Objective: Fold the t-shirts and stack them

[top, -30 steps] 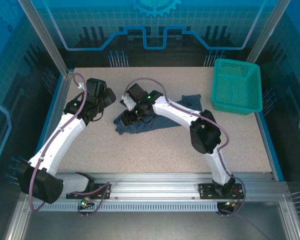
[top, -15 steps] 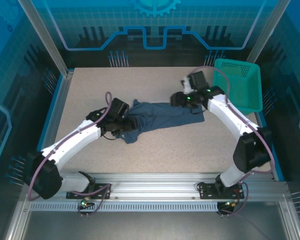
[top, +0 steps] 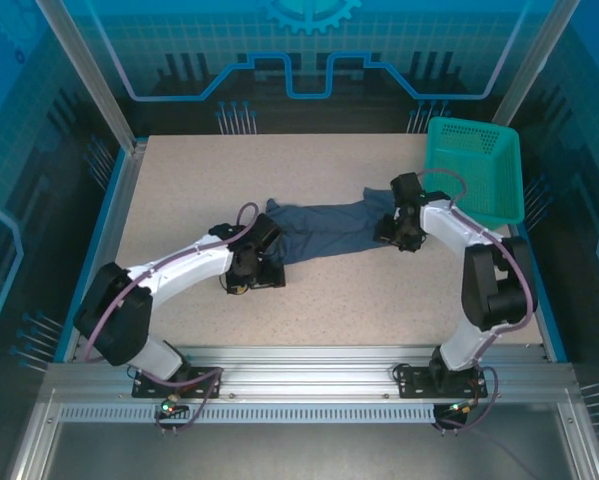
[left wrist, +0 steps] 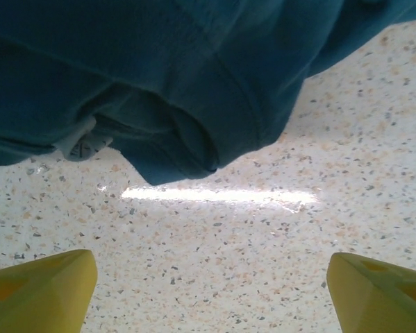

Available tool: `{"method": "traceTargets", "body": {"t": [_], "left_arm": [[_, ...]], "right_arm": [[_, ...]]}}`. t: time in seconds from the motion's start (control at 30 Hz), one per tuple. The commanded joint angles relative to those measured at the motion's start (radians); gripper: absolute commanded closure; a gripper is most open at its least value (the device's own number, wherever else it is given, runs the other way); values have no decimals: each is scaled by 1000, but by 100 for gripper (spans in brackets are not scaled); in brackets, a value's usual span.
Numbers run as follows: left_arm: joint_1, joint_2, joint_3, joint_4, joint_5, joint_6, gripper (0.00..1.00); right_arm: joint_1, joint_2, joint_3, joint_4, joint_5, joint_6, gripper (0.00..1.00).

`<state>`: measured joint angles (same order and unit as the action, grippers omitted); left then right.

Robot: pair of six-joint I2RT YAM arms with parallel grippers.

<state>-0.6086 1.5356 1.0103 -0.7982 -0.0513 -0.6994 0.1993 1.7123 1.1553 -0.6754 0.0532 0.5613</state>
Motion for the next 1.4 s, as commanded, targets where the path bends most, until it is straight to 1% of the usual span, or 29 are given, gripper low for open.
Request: {"method": "traceTargets", "body": {"t": [0.0,0.13,0.17,0.2,0.23,0.3,0.33,0.47,0.5,0.53,0.57,0.77,0.93,1.1,1.27,1.37], "left_arm": [[9,58,7,47,-5,-41,10],[68,99,11,116,-27,-90,11],[85,103,4,155,-18,-104,13],[94,107,1,194,-13,-113,17],[99,111,2,220,-7,-115,25],[99,126,21,257,-11,-112,39],[100,131,30,263,-16,-111,45],[105,119,49,275,-37,-103,84],[105,104,52,269,-45,-102,91],[106,89,56,258,-55,-99,97],[108,71,62,240,-65,-96,100],[159,-74,102,164,-62,-99,100],[246,-164,139,168,24,-115,98],[329,-212,200,190,98,-129,95],[359,-250,283,170,114,-110,93],[365,-296,308,147,101,-99,92]], "right_arm": [[-28,83,44,8,38,23,42],[-40,164,96,-4,41,21,42],[-41,180,107,2,41,17,42],[-41,197,120,5,38,11,45],[-41,213,131,6,36,9,48],[-41,244,152,0,42,8,59],[-41,251,157,0,45,7,63],[-42,261,171,5,47,-3,86],[-43,256,173,5,49,-8,91],[-42,248,173,6,54,-11,97],[-43,231,170,7,59,-12,100],[-39,84,166,3,70,-15,100],[-25,-36,212,-44,65,-21,100],[-13,-139,312,-95,73,-39,100],[-9,-223,413,-128,67,-55,100],[-2,-290,431,-135,61,-63,100]]}}
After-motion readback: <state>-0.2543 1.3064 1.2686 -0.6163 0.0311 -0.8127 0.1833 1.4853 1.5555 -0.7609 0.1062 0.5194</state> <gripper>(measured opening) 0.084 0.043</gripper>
